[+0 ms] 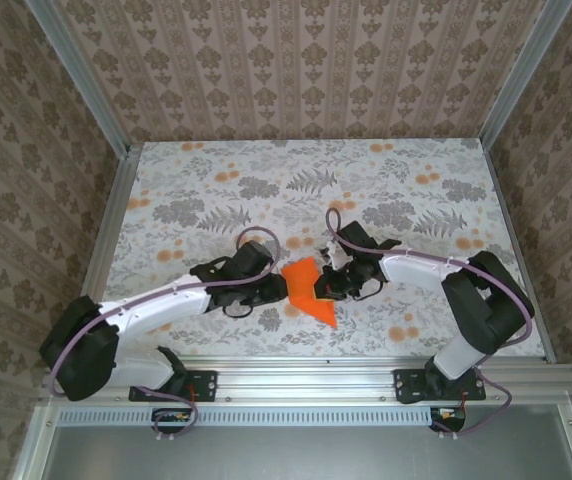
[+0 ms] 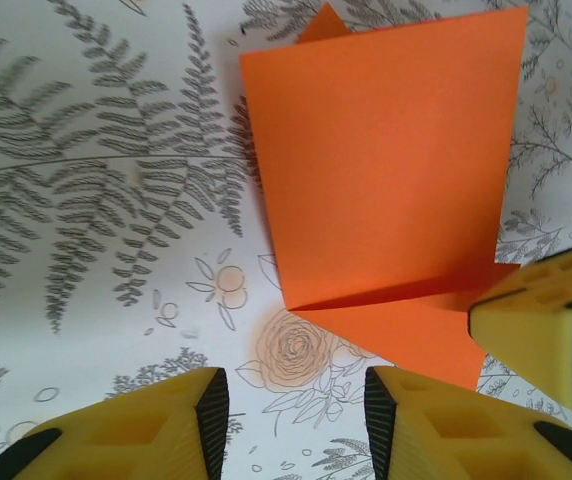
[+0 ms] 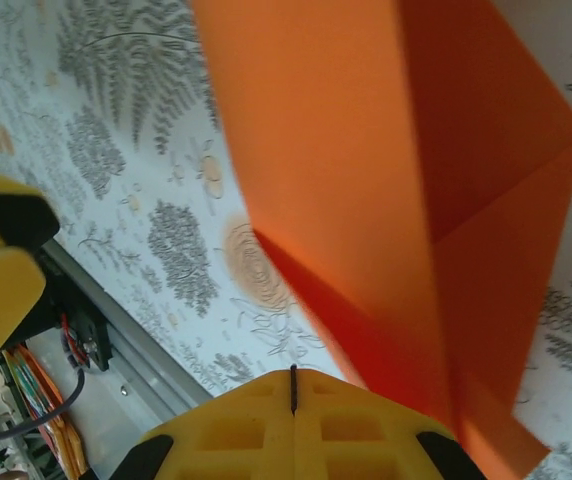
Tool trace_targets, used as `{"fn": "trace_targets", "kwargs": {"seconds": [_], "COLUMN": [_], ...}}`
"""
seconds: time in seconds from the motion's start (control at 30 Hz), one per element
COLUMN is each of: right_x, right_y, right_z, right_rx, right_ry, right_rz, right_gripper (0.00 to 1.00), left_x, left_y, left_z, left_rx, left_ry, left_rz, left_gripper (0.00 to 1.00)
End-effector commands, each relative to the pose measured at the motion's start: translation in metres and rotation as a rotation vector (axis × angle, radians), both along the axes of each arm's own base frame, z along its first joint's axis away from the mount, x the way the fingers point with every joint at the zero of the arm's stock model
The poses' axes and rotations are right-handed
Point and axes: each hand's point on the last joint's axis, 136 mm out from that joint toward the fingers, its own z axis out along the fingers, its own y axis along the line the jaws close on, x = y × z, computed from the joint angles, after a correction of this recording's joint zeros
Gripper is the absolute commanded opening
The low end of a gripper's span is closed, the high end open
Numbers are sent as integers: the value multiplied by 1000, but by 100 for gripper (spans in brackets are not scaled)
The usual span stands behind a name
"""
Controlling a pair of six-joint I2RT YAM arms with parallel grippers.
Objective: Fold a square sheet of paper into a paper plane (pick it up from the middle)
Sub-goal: Fold the wing for the fifth time at the center of the table.
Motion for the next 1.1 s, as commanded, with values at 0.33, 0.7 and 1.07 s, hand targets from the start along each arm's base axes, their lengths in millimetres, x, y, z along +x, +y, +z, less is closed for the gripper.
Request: {"fn": "trace_targets", "kwargs": {"seconds": [0.33,0.7,1.07], "right_x": [1,2,4], "right_y": [-30,-40,-44], "right_z": [-45,-61,-63], "right_rx": [34,89,87], "right_ry": [88,137,138], "right_rz": [-65,-123,-133], "right_gripper": [4,6,7], "left_x": [-2,-2,6], "left_y": [-36,-50,-65], "left_z": [-6,-26,-42], "left_rx": [-44,-42,-93], "left_ry": [40,113,138], "left_rz": [-64,3,89], "left_gripper": [43,55,51]}}
